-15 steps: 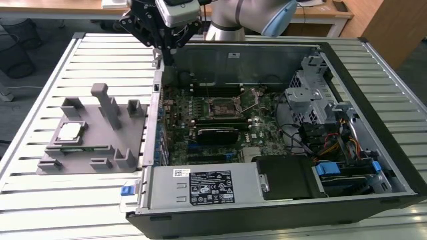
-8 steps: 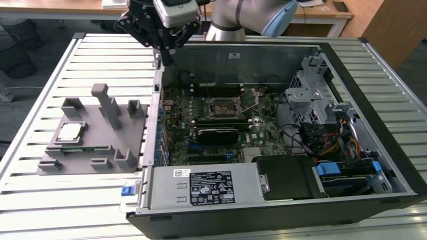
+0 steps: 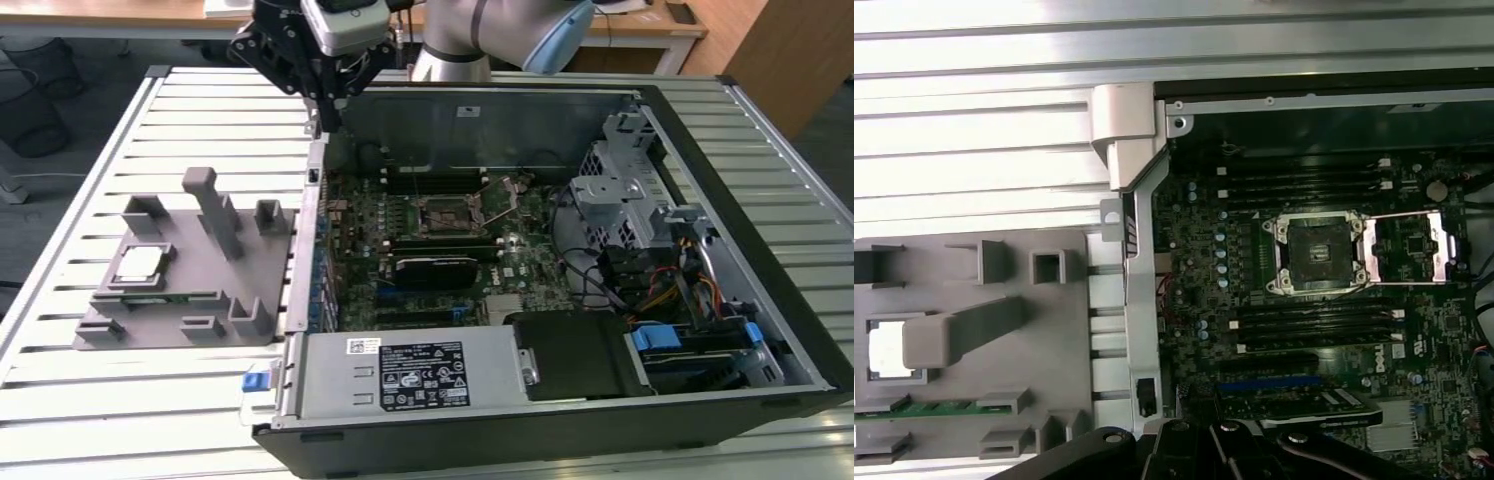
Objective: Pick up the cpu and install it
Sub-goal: 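Reach for the cpu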
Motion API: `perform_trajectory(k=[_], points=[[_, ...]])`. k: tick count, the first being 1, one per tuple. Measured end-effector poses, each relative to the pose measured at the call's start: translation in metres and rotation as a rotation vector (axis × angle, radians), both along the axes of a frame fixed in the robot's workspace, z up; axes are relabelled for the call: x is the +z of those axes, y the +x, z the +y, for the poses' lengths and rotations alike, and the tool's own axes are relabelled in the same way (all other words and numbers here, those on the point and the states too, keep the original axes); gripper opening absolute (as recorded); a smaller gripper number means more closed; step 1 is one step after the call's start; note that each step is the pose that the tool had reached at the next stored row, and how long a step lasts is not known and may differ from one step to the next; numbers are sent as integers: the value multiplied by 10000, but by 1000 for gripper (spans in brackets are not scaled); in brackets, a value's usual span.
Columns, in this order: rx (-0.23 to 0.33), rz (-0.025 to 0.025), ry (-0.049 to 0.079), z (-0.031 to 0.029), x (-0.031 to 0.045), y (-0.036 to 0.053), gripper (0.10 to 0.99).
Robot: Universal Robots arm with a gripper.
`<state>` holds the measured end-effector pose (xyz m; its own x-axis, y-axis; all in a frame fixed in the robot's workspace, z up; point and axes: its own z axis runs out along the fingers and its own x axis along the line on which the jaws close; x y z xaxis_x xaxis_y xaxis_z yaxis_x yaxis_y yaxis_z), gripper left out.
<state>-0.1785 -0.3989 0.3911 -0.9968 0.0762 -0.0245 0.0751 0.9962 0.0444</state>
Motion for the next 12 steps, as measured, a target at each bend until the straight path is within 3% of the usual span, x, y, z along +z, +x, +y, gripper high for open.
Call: perform_trajectory(k=[12], points=[[-1,0,0,0,-3,-51,106]])
